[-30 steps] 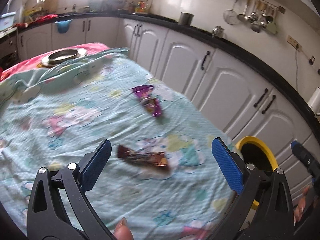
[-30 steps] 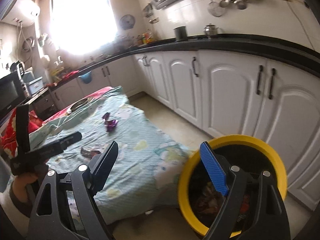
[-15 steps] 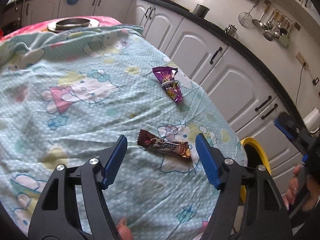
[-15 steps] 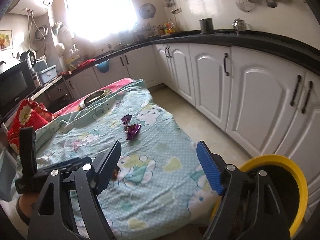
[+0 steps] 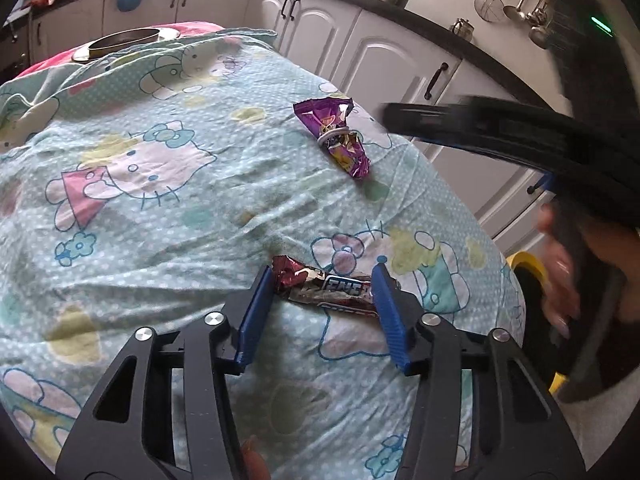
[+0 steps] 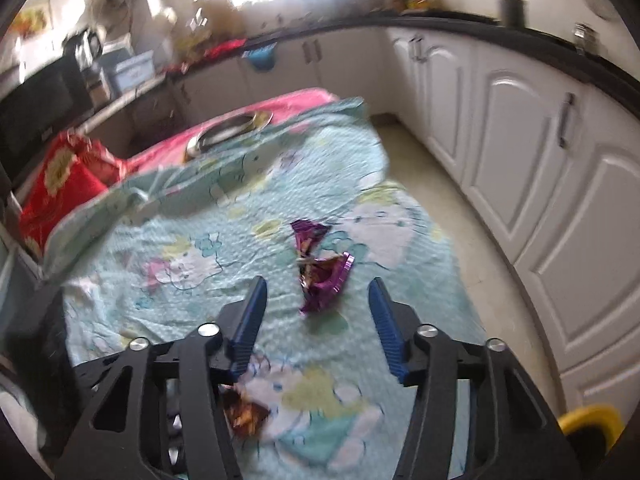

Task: Collect trash
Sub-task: 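Grasp the brown chocolate bar wrapper with the left tool while the right tool grasps the purple candy wrapper, then carry the brown wrapper and purple wrapper over the yellow bin while both tools open to drop them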

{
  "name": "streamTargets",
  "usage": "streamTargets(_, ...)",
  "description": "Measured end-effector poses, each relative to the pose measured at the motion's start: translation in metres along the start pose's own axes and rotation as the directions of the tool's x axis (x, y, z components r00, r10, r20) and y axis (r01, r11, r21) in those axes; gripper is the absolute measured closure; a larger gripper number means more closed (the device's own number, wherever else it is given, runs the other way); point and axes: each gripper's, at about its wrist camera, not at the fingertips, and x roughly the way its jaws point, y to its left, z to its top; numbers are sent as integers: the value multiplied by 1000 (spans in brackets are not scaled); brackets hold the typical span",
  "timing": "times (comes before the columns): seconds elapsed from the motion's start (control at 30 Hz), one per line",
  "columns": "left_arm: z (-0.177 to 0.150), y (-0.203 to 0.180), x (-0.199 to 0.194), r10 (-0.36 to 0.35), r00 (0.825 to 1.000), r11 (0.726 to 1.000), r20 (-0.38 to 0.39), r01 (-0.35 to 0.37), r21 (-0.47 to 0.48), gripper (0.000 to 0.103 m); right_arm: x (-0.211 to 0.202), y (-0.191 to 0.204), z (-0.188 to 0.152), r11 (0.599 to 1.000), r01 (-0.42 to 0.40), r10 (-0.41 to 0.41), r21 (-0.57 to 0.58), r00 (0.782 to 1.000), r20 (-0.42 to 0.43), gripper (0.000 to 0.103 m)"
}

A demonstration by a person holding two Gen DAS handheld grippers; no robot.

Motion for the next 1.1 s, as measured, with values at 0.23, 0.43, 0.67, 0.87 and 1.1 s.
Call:
streamTargets(0.23, -1, 0, 0, 0, 1000, 1000, -6, 1, 30, 66, 70, 10, 20, 998, 27, -35, -64, 991, -126, 75)
streamTargets(0.43, -1, 6, -2, -21, 1000, 1000, -12, 22, 23, 77, 74, 7, 13, 998, 24, -30, -51, 992, -124, 85)
streamTargets(0.67, -6, 1, -7, -68, 997, 997, -28, 70, 41, 84, 34, -16, -17, 997, 35, -31, 62, 998, -62, 87)
streamTargets(0.87, -10, -7, -10, -99, 994, 994, -39, 101, 49, 85, -12, -33, -59, 987, 58, -58, 149, 998, -3, 87)
streamTargets(1.1, -9, -30, -25, -118, 993, 989, -6, 118, 95, 85, -70, -42, -101, 970, 65, -88, 234, 992, 87, 87)
